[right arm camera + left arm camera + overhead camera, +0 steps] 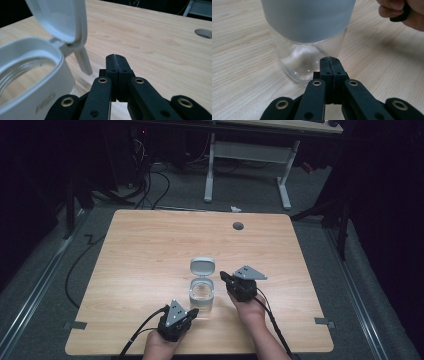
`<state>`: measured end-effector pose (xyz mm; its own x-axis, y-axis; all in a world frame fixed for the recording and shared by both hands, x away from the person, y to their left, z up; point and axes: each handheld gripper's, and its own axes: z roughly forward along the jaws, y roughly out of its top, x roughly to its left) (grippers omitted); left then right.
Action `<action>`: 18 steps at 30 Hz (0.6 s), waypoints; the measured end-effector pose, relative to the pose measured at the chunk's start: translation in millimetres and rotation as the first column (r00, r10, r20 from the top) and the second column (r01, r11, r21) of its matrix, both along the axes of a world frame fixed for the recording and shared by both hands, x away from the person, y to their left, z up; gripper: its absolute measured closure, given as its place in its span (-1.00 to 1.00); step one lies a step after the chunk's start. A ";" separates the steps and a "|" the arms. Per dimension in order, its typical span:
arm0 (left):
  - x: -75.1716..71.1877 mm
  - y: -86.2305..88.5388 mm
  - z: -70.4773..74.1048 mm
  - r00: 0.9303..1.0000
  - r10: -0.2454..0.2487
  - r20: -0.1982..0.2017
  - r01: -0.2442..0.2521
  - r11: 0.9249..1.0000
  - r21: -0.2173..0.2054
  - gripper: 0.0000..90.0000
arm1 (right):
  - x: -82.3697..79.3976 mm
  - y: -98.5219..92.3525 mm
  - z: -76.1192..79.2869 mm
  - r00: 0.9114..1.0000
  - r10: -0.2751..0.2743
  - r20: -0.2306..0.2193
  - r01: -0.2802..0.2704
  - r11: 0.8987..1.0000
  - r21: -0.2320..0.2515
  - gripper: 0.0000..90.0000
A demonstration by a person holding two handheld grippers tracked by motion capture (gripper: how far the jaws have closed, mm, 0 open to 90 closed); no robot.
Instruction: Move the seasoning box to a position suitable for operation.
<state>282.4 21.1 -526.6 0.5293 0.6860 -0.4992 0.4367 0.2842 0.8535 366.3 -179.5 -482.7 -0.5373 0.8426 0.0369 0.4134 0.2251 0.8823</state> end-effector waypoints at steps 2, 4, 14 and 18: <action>1.2 -0.8 0.2 1.000 0.001 0.000 -0.001 1.000 0.001 1.00 | 4.9 2.5 4.0 1.000 -0.003 0.008 0.003 1.000 0.009 1.00; 2.1 -2.0 0.4 1.000 0.003 -0.005 -0.003 1.000 -0.010 1.00 | 10.4 5.5 9.2 1.000 -0.004 0.016 0.004 1.000 0.016 1.00; 2.1 -3.6 -1.1 1.000 -0.004 0.000 0.004 1.000 -0.004 1.00 | 21.7 15.2 24.2 0.999 -0.007 0.044 0.006 0.999 0.037 1.00; 2.1 -3.9 -0.7 1.000 -0.004 0.000 0.004 1.000 -0.008 1.00 | 22.7 16.6 25.4 0.999 -0.007 0.046 0.006 0.999 0.039 1.00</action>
